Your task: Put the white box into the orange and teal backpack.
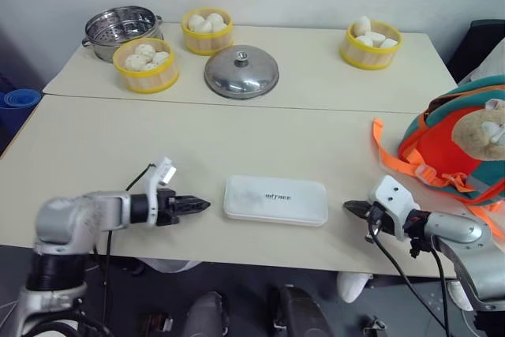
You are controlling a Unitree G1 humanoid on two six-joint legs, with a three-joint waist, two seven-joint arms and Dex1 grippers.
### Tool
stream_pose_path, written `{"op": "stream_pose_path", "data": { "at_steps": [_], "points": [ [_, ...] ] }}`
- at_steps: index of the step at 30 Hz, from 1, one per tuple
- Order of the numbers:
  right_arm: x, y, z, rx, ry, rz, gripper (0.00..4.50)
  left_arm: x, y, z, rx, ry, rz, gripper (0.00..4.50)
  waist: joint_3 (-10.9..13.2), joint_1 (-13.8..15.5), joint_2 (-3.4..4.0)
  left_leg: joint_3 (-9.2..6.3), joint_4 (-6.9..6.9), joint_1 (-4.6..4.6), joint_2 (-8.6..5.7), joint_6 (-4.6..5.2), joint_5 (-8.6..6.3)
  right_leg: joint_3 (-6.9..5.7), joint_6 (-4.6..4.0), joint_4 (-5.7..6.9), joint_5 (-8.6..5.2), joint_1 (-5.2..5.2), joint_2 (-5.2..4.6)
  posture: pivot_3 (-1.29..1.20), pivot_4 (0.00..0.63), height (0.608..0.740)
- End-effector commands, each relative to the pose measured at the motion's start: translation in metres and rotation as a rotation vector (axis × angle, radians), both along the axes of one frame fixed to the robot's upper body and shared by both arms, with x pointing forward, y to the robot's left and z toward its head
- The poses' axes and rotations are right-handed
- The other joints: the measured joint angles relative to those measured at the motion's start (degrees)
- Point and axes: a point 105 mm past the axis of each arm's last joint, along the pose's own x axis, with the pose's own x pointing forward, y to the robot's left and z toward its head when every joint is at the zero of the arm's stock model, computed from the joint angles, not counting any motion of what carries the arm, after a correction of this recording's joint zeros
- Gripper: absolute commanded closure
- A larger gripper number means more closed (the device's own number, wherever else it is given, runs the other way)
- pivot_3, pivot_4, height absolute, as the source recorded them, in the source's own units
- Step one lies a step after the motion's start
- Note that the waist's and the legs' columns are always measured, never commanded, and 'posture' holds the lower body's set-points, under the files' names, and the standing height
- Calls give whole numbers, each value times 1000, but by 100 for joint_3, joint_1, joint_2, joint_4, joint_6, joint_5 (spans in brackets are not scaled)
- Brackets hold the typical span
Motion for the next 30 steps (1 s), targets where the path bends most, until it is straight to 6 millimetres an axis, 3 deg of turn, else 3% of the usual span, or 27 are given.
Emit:
{"op": "stream_pose_path", "data": {
  "at_steps": [1, 6, 17, 26, 30],
  "points": [
    [2, 2, 6, -26, -33, 46, 4500, -2, -1, 16, -155, 118, -35, 1889, 0, -2, 0, 0, 0, 0, -1, -2, 0, 1, 1, -1, 0, 0, -1, 0, 150, 740],
    [4, 13, -1, -79, -26, 158, 4500, 23, -17, 13, -206, 259, -23, 429, 3, 8, -7, 0, 6, -1, -1, -8, -1, 1, 3, -1, -1, 1, -2, 0, 150, 740],
    [13, 40, -7, -105, -62, 273, 4500, 34, -54, 4, -226, 365, -64, 429, 2, 0, -22, 2, 17, 9, 4, -28, 10, 3, -2, 19, -4, 2, 3, 0, 150, 740],
    [4, 41, -18, -147, -87, 397, 4500, 35, -94, 8, -333, 420, -151, 429, -2, -4, -28, 2, 29, 7, 3, -27, 8, 2, -1, 20, -4, 6, 3, 0, 150, 740],
    [1, 33, -17, -148, -102, 381, 4500, 32, -100, 15, -363, 414, -199, 1294, -2, 9, -28, 1, 30, 7, 3, -29, 9, 1, -1, 22, -4, 7, 3, 0, 150, 740]
  ]
}}
